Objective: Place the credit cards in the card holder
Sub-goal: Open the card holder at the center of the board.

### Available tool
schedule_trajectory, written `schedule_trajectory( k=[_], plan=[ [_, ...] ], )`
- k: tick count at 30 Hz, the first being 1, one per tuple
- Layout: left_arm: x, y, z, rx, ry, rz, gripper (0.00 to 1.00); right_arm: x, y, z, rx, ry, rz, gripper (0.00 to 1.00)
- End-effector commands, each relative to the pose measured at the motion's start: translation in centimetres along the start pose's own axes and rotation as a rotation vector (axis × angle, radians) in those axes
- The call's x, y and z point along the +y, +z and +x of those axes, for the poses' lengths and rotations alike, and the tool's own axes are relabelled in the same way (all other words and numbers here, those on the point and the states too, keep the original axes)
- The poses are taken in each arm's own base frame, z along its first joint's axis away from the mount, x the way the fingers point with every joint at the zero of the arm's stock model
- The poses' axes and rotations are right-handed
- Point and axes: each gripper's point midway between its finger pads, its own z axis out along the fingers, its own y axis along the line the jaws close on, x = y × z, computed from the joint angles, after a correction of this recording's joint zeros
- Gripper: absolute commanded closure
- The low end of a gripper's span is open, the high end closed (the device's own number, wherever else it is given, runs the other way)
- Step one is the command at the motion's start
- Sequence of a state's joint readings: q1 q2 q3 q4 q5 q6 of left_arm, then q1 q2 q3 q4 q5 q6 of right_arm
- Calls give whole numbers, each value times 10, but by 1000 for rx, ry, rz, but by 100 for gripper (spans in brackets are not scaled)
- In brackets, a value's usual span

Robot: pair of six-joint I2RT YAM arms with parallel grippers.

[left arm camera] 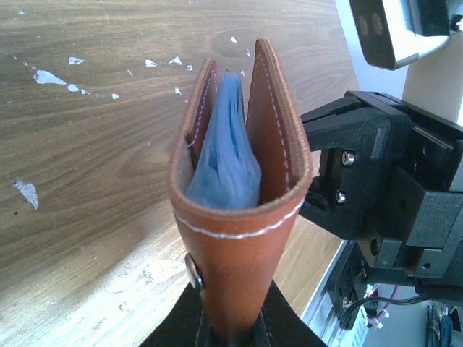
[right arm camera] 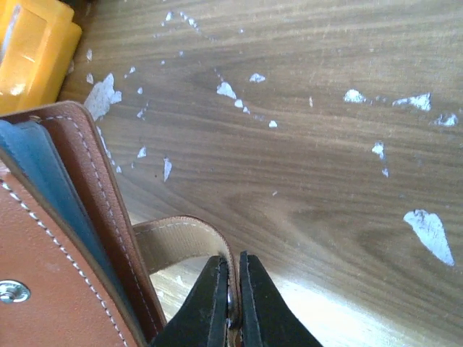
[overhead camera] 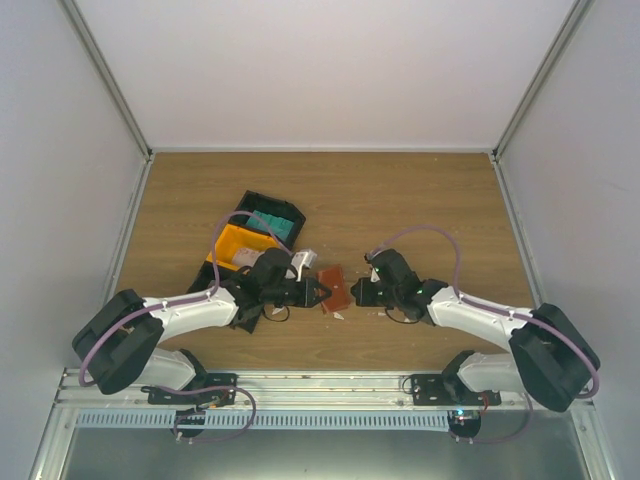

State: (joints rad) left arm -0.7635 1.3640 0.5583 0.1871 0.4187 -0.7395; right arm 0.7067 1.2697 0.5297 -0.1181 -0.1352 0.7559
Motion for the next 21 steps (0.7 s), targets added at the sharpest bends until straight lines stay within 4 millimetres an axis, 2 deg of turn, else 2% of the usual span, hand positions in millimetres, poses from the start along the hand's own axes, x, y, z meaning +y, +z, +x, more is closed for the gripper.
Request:
schedule_trajectory(
  k=[1,5,10,15,21],
  plan=[
    [-12,0,-18,-35,36,41,98,12,-12,-31,-102,-21,-34,99],
    [-3,11,-14,-4,17,25,82,8,-25,-40,-118,-25,-17,100],
    [11,27,-8,45,-11,-8,61,-1,-33,-33,-65,-10,41,99],
    [24,39,-8,70,-26,-66,53,-11,-39,-28,-7,0,121,100],
    [41,34,-16,40,-28,-173,44,-7,-46,-29,40,-17,148,99]
  ],
)
